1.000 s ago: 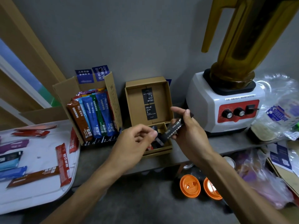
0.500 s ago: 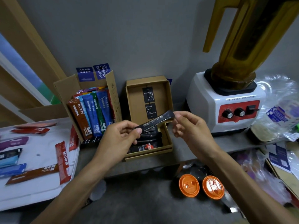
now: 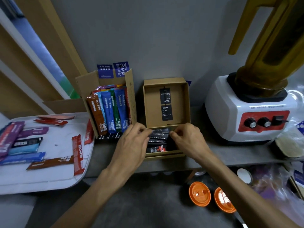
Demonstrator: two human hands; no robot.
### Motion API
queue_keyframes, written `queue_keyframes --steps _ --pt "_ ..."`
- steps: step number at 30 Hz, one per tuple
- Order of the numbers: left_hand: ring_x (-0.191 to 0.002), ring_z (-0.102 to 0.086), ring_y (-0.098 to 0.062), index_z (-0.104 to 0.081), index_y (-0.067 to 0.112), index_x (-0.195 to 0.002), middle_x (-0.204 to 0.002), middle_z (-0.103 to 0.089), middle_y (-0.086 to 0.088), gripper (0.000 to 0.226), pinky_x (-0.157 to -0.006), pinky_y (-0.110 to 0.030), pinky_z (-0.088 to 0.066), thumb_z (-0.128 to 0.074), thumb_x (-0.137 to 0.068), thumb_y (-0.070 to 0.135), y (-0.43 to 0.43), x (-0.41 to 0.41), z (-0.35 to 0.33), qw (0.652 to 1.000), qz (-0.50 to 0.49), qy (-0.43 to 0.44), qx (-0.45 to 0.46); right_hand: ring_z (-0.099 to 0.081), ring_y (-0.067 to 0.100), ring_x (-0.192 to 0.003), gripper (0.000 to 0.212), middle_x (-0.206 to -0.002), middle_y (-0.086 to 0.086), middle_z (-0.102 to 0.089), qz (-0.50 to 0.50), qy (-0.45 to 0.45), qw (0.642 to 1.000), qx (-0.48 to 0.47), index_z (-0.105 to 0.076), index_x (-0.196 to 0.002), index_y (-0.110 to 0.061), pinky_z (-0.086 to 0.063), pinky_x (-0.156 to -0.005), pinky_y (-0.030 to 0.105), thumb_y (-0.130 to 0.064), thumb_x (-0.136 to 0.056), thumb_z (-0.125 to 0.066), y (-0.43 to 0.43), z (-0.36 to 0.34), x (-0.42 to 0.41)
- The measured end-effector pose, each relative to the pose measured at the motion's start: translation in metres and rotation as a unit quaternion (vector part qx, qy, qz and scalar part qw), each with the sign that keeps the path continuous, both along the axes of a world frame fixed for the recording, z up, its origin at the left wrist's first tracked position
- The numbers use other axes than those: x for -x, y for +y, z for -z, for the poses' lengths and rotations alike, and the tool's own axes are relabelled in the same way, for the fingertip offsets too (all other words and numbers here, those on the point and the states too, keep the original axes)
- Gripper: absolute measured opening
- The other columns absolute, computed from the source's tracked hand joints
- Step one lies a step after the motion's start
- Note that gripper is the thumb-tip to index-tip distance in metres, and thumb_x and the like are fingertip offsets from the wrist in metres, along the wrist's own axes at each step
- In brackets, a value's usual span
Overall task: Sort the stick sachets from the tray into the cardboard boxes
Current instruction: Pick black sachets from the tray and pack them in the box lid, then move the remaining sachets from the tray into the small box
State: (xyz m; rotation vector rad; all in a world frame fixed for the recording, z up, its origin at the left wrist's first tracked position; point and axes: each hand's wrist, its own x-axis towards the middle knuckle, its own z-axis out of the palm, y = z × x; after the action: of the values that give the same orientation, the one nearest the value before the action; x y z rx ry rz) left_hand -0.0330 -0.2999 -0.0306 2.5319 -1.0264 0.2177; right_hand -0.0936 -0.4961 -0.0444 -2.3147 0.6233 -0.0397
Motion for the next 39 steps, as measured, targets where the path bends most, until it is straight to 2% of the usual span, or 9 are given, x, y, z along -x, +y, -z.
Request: queue_keyframes --steps 9,16,20,25,29,31,33,36,39 --pt "-0.107 -0.051 -0.017 -0.066 0.016 -0.125 -0.117 -0.059 -0.001 0.032 -0.095 -0.035 -0.050 -0.061 -0.094 0.018 -0.007 0.006 0.013 1.000 -0.012 0.007 -0.019 -0.054 0.009 -0.090 0.021 -0.104 -0.005 -0.050 -0.032 -0.039 0.995 0.083 -0.060 -0.107 -0.024 -0.056 -0.078 0.033 -0.041 -0.094 -0.061 0.001 0.000 -0.004" --pt "-0.114 -0.047 -0.016 -0.066 0.012 -0.119 -0.121 -0.054 -0.003 0.027 -0.089 -0.037 -0.055 -0.063 -0.092 0.008 0.003 0.012 0.010 0.999 0.014 0.035 0.020 -0.058 0.014 -0.084 0.014 -0.100 0.005 -0.059 0.017 -0.131 0.990 0.039 -0.061 -0.097 -0.023 -0.049 -0.069 0.031 -0.036 -0.093 -0.058 0.013 -0.009 0.004" --pt "-0.108 -0.055 -0.016 -0.067 0.010 -0.119 -0.117 -0.059 -0.003 0.025 -0.086 -0.034 -0.055 -0.058 -0.096 0.008 0.048 0.020 -0.013 0.995 0.010 0.027 0.096 -0.058 0.009 -0.081 0.007 -0.090 -0.005 -0.059 -0.035 -0.209 0.977 0.014 -0.059 -0.096 -0.026 -0.048 -0.070 0.027 -0.029 -0.090 -0.058 0.069 -0.039 0.009" --pt "-0.108 -0.056 -0.014 -0.067 0.018 -0.119 -0.115 -0.063 0.003 0.031 -0.095 -0.027 -0.046 -0.067 -0.089 0.011 0.180 -0.022 -0.011 0.992 -0.119 0.032 0.005 -0.060 -0.002 -0.073 0.009 -0.082 -0.019 -0.062 -0.186 -0.145 0.972 0.002 -0.070 -0.095 -0.025 -0.046 -0.069 0.010 -0.018 -0.091 -0.065 0.183 -0.039 -0.026" --pt "-0.123 -0.048 -0.022 -0.053 0.017 -0.138 -0.132 -0.057 -0.002 0.048 -0.104 -0.034 -0.039 -0.057 -0.091 0.011 0.260 -0.072 0.008 0.979 -0.109 0.055 -0.163 -0.070 0.023 -0.082 0.020 -0.093 0.003 -0.072 -0.229 -0.053 0.967 0.100 -0.064 -0.098 -0.018 -0.058 -0.072 0.040 -0.030 -0.101 -0.048 0.276 -0.020 -0.091" --pt "-0.116 -0.049 -0.025 -0.057 0.019 -0.129 -0.119 -0.058 -0.003 0.047 -0.097 -0.035 -0.039 -0.064 -0.083 0.012 0.275 -0.081 0.017 0.975 -0.060 0.052 -0.206 -0.069 0.029 -0.093 0.019 -0.106 0.007 -0.069 -0.225 -0.010 0.954 0.195 -0.058 -0.111 -0.017 -0.058 -0.076 0.040 -0.027 -0.094 -0.060 0.303 -0.012 -0.114" --pt "-0.107 -0.050 -0.026 -0.060 0.018 -0.120 -0.109 -0.058 -0.003 0.043 -0.090 -0.037 -0.040 -0.071 -0.078 0.014 0.282 -0.085 0.021 0.975 -0.015 0.041 -0.216 -0.067 0.029 -0.101 0.033 -0.114 0.008 -0.065 -0.208 0.026 0.951 0.227 -0.055 -0.118 -0.016 -0.056 -0.080 0.040 -0.027 -0.089 -0.068 0.314 -0.006 -0.126" --pt "-0.101 -0.050 -0.025 -0.053 0.017 -0.119 -0.110 -0.051 -0.005 0.036 -0.087 -0.037 -0.043 -0.058 -0.085 0.005 0.298 -0.091 0.011 0.983 0.020 0.060 -0.171 -0.068 0.028 -0.096 0.021 -0.113 0.009 -0.066 -0.155 0.047 0.964 0.210 -0.057 -0.114 -0.014 -0.055 -0.073 0.035 -0.024 -0.095 -0.061 0.320 -0.005 -0.130" --pt "-0.079 -0.046 -0.013 -0.040 0.022 -0.103 -0.105 -0.040 0.003 0.020 -0.067 -0.029 -0.037 -0.052 -0.091 0.011 0.326 -0.104 -0.014 0.989 0.002 0.101 -0.107 -0.067 0.031 -0.088 0.018 -0.104 0.009 -0.068 -0.102 0.057 0.981 0.152 -0.061 -0.105 -0.013 -0.055 -0.072 0.037 -0.020 -0.088 -0.064 0.318 -0.011 -0.135"
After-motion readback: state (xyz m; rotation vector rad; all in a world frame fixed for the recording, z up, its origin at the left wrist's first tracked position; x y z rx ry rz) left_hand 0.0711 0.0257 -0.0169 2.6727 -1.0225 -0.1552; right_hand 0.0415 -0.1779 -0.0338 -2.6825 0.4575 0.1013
